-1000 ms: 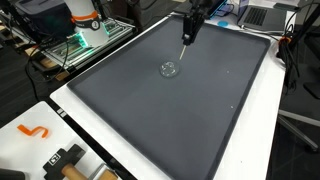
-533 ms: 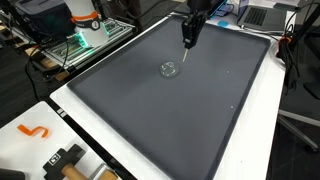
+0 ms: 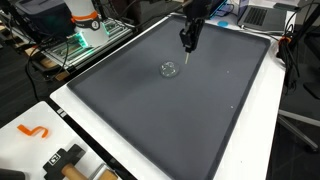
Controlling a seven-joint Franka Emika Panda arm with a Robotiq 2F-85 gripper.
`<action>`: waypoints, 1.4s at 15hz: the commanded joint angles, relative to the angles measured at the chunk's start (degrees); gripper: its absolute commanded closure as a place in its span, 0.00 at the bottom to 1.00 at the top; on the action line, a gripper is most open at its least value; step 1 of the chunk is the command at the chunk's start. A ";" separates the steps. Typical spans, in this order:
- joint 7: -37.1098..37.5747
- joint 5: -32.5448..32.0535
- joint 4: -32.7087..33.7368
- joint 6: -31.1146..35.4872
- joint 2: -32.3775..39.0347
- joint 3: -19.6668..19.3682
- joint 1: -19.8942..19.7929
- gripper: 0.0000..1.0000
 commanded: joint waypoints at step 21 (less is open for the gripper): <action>-27.74 24.56 -2.34 -1.72 -2.62 1.37 -6.74 0.97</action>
